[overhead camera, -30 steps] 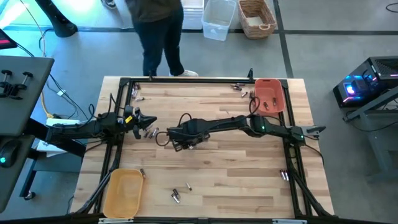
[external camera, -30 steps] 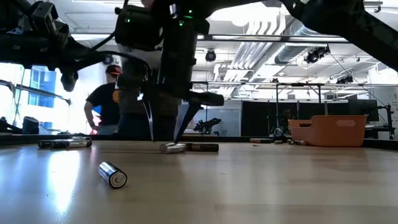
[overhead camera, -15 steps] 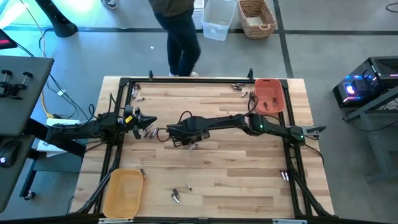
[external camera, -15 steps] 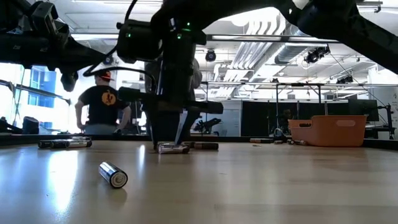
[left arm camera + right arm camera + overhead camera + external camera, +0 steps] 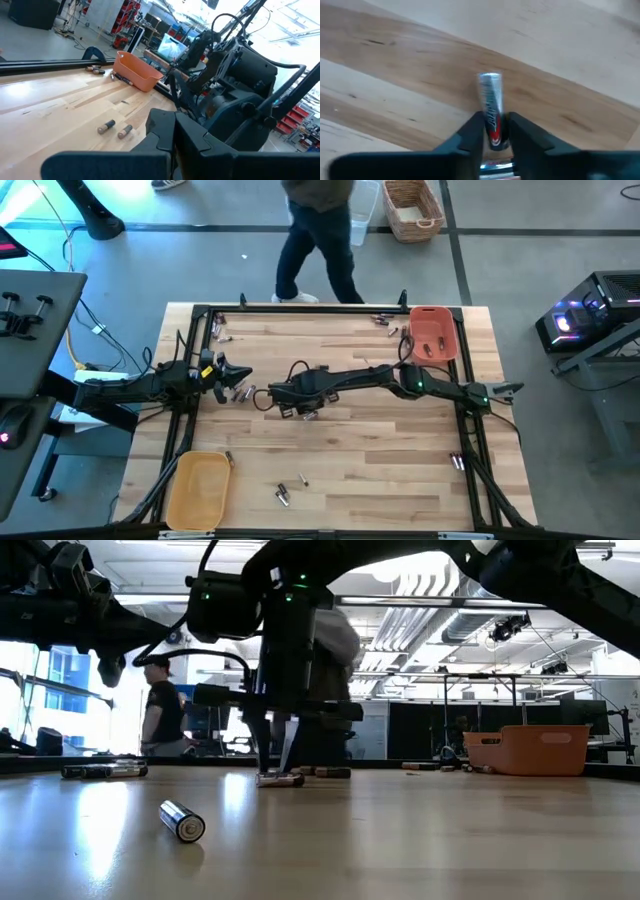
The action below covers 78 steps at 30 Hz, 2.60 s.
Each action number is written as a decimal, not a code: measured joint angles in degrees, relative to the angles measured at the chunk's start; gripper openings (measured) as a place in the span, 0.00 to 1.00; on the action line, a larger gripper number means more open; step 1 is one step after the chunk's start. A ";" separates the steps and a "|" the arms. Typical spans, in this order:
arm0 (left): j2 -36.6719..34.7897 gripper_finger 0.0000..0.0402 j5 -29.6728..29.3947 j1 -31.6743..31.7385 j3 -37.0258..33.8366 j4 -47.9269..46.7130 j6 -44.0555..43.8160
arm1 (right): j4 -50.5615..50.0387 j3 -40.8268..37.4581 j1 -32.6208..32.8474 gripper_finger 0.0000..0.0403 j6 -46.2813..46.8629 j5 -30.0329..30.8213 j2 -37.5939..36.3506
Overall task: Sort batteries
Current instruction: Put the silver battery into the yellow bin
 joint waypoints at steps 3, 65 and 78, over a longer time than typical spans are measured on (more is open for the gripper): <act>0.00 0.00 0.00 -0.02 0.02 0.00 0.00 | 1.89 0.00 0.25 0.04 -4.05 2.05 -0.15; 61.21 0.00 23.51 -48.54 48.19 -63.15 -38.74 | 10.59 1.25 4.35 0.04 -42.60 7.25 -22.80; 78.70 0.00 22.51 -51.90 46.25 -47.89 -45.60 | 9.95 1.25 4.11 0.04 -44.91 6.16 -22.80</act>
